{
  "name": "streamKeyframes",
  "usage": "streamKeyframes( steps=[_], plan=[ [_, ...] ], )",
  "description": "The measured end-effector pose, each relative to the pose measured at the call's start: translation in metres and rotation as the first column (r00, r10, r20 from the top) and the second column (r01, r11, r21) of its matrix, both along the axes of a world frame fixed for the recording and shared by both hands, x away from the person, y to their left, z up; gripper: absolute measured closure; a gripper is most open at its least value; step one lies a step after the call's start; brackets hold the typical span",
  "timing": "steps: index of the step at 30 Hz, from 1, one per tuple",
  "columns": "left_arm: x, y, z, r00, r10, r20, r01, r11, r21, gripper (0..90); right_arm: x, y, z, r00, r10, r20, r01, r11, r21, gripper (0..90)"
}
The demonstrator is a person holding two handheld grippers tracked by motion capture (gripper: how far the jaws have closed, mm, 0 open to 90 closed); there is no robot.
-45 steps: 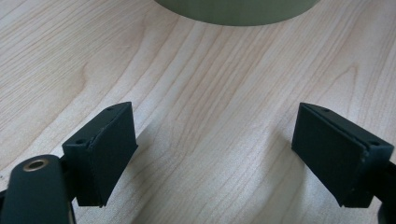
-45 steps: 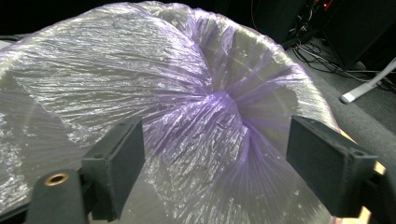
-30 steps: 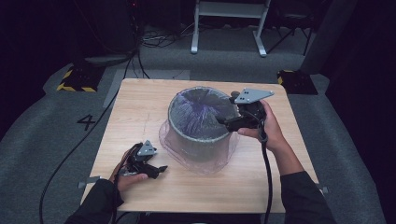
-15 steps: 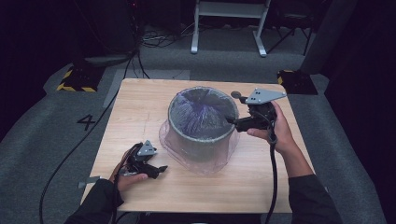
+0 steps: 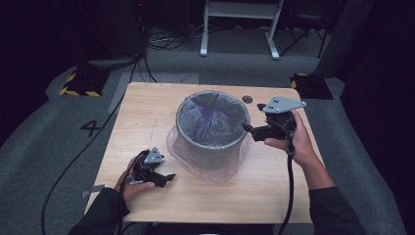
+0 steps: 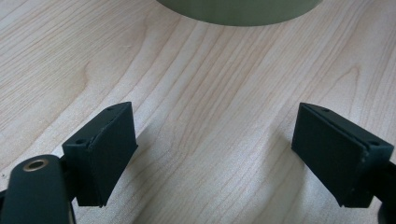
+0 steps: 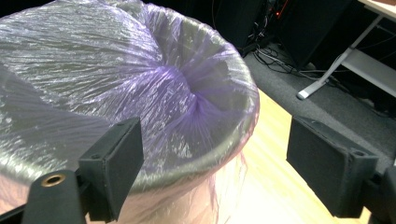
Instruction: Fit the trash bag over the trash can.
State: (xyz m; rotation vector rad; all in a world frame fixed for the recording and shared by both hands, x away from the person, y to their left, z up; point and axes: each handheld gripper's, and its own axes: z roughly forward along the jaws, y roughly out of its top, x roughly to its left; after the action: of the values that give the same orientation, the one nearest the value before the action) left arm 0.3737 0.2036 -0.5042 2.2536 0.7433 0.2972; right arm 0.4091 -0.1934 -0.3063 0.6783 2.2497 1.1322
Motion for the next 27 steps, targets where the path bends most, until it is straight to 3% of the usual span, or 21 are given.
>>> streamKeyframes(
  steps=[9, 27],
  plan=[
    [0.0, 0.0, 0.0, 1.0, 0.0, 0.0, 0.0, 1.0, 0.0, 13.3, -0.006, -0.007, -0.005, 1.0, -0.009, 0.003, 0.009, 1.0, 0.002, 19.0],
    [0.0, 0.0, 0.0, 1.0, 0.0, 0.0, 0.0, 1.0, 0.0, 13.3, -0.014, -0.018, -0.025, 0.9998, -0.016, -0.012, 0.016, 0.9991, -0.039, 19.5]
  ],
)
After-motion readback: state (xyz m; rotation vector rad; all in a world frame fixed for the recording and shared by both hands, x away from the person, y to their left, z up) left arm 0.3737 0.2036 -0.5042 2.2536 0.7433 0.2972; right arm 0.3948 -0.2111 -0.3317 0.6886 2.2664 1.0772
